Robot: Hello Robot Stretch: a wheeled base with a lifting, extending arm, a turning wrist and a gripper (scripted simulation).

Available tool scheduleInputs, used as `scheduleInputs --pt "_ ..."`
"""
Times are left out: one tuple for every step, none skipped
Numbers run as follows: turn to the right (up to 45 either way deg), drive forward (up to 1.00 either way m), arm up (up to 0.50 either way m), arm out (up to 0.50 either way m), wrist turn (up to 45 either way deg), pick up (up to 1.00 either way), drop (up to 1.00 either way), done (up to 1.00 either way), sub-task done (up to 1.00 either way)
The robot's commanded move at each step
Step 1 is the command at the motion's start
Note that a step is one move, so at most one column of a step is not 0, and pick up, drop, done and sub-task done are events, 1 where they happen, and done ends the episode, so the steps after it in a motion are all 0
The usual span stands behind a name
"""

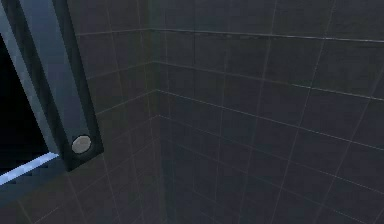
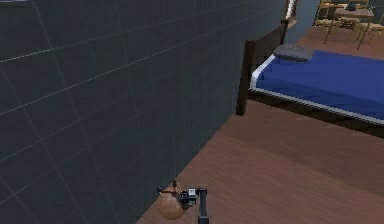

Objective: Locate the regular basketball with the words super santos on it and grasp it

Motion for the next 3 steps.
scheduleInputs --pt "0.0 0.0 -0.3 0.0 0.0 0.0 0.0 0.0 0.0" --pt "0.0 0.0 0.0 0.0 0.0 1.0 0.0 0.0 0.0" --pt "0.0 0.0 0.1 0.0 0.0 0.0 0.0 0.0 0.0"
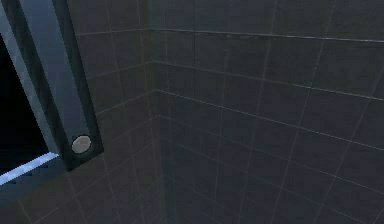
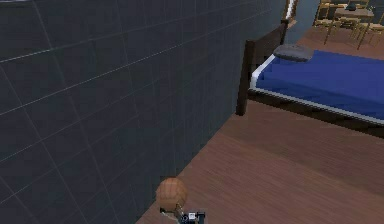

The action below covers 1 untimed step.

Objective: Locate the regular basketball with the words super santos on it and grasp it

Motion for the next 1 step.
scheduleInputs --pt "0.0 0.0 0.0 0.0 0.0 0.0 0.0 1.0 0.0"
